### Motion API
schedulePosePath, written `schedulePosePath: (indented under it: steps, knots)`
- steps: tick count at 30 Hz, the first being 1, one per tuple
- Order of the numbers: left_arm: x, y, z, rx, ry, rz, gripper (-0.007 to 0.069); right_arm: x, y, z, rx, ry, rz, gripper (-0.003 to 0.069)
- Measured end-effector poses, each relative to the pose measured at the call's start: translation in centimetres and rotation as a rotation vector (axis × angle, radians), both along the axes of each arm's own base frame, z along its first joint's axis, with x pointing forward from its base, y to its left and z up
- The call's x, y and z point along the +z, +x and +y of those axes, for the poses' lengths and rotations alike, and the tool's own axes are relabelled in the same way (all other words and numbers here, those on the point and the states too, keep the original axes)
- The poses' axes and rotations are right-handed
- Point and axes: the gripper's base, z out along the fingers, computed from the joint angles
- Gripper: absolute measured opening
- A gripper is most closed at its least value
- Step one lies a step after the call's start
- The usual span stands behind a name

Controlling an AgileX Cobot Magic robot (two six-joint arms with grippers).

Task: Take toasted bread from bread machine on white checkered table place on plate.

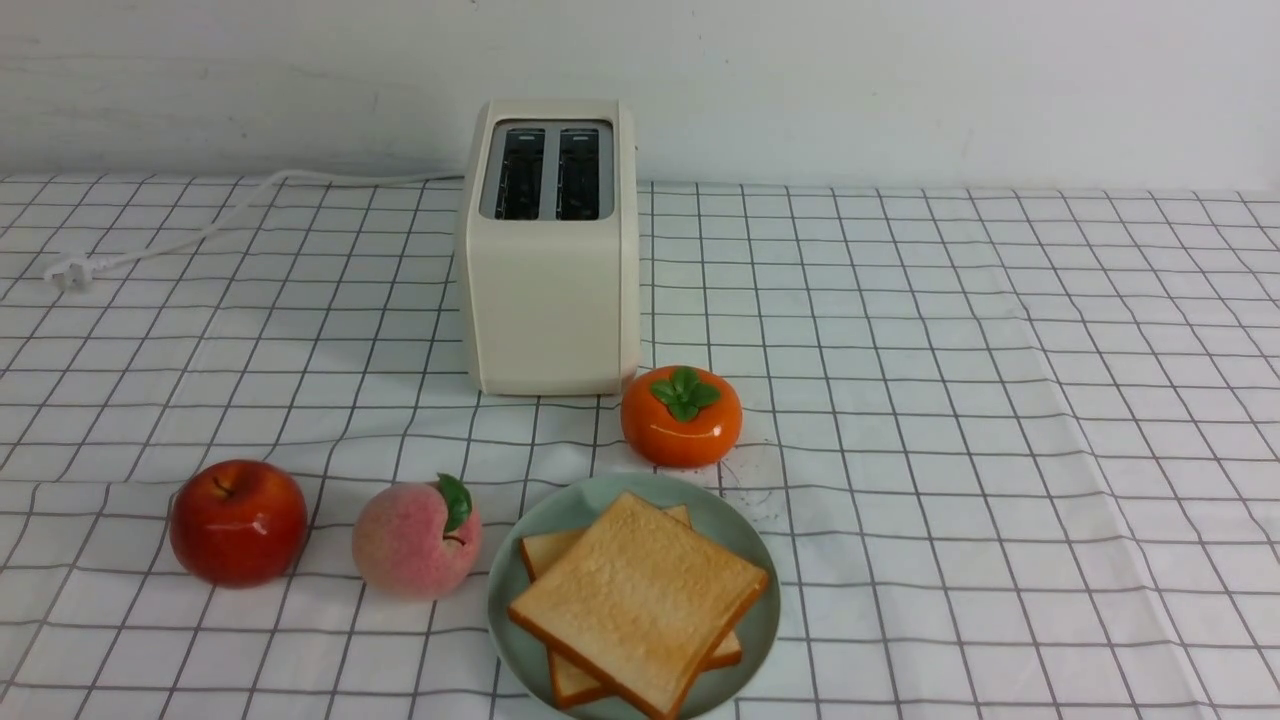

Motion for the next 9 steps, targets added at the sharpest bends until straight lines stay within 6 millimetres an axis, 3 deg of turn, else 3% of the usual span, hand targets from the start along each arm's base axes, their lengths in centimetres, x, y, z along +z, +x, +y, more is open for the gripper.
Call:
schedulePosePath:
  steps: [9]
  knots:
    - [0.0, 0.0, 0.0, 0.0, 0.0, 0.0, -0.0008, 0.0, 0.0, 0.0, 0.0, 0.0, 0.0, 0.0046]
